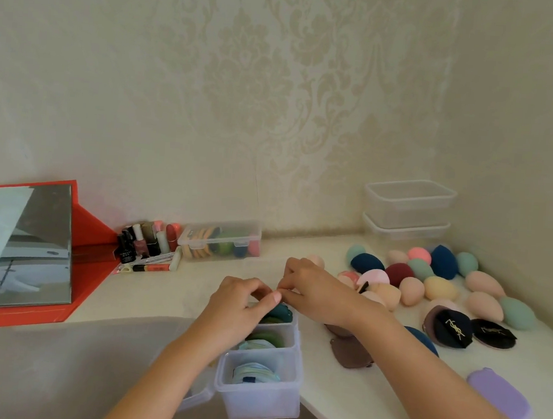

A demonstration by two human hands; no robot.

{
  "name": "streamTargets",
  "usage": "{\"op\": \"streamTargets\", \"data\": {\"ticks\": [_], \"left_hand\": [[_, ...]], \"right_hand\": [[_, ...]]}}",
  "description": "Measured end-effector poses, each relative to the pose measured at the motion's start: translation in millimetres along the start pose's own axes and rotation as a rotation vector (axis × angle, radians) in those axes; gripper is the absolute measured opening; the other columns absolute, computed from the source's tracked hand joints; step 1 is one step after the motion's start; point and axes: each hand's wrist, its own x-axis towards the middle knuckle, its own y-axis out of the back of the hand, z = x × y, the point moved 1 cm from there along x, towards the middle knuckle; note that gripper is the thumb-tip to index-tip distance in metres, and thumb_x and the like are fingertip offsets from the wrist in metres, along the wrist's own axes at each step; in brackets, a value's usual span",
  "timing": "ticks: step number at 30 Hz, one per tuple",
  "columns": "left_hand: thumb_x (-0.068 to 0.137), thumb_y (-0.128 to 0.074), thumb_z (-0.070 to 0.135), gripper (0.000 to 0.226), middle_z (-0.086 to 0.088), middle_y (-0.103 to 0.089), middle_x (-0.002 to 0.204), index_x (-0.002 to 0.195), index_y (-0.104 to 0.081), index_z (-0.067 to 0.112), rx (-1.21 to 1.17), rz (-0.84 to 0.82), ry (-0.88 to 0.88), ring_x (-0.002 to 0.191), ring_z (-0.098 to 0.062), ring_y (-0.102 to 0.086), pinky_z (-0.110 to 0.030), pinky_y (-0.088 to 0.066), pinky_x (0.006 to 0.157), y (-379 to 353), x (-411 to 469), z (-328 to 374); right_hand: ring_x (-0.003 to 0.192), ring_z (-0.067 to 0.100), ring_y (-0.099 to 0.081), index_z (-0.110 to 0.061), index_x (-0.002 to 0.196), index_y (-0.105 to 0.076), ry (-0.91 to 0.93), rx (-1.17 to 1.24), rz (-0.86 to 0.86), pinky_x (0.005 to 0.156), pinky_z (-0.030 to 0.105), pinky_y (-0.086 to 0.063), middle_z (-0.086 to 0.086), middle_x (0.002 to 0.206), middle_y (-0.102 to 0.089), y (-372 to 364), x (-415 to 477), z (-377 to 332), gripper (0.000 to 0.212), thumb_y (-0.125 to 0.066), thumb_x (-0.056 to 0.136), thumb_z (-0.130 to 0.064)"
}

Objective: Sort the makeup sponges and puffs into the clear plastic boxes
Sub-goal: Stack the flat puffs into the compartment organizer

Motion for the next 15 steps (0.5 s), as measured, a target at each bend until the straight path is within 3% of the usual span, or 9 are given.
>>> {"op": "streamTargets", "data": {"ticks": [1,3,7,12,15], "left_hand": [[0.078,-0.044,0.067,0.042,0.017,-0.064,0.099,0.101,-0.064,0.038,0.002,0.006,-0.006,0.104,-0.004,-0.054,-0.033,-0.048,0.091,-2,1,-1],[0.076,-0.053,0.066,0.040,0.020,-0.061,0.100,0.103,-0.060,0.037,-0.043,0.002,-0.026,0.106,0.000,-0.050,-0.026,-0.044,0.091,-2,-1,-1],[0.077,-0.073,0.039,0.017,0.017,-0.066,0.095,0.090,-0.064,0.031,-0.187,-0.011,-0.074,0.096,0.008,-0.055,-0.015,-0.036,0.082,6,-4,6],[0.076,-0.074,0.036,0.008,0.017,-0.070,0.088,0.082,-0.071,0.030,-0.227,0.023,-0.062,0.091,0.005,-0.060,-0.014,-0.036,0.082,7,-4,6],[0.077,-0.074,0.035,0.008,0.017,-0.071,0.089,0.084,-0.072,0.032,-0.210,-0.032,-0.052,0.091,0.003,-0.061,-0.018,-0.042,0.085,12,-2,6]], "right_hand": [[0.088,0.017,-0.046,-0.007,0.092,-0.071,0.006,0.017,0.013,0.081,0.033,-0.041,0.008,0.097,-0.050,1,-1,1,0.030,-0.048,0.096,-0.027],[0.088,0.015,-0.050,-0.013,0.093,-0.073,0.004,0.070,0.033,0.081,0.030,-0.042,0.004,0.097,-0.054,6,-4,3,0.026,-0.053,0.093,-0.030],[0.082,0.007,-0.051,-0.023,0.083,-0.070,0.015,0.172,0.066,0.078,0.027,-0.044,-0.005,0.091,-0.057,17,-11,6,0.016,-0.068,0.082,-0.039],[0.070,0.005,-0.045,-0.021,0.080,-0.071,0.109,0.205,0.162,0.064,0.014,-0.036,-0.012,0.075,-0.049,24,-15,-9,0.007,-0.076,0.078,-0.026],[0.066,0.004,-0.047,-0.018,0.084,-0.076,0.121,0.147,0.082,0.060,0.011,-0.035,-0.015,0.065,-0.050,23,-19,-17,0.009,-0.074,0.079,-0.025]]}}
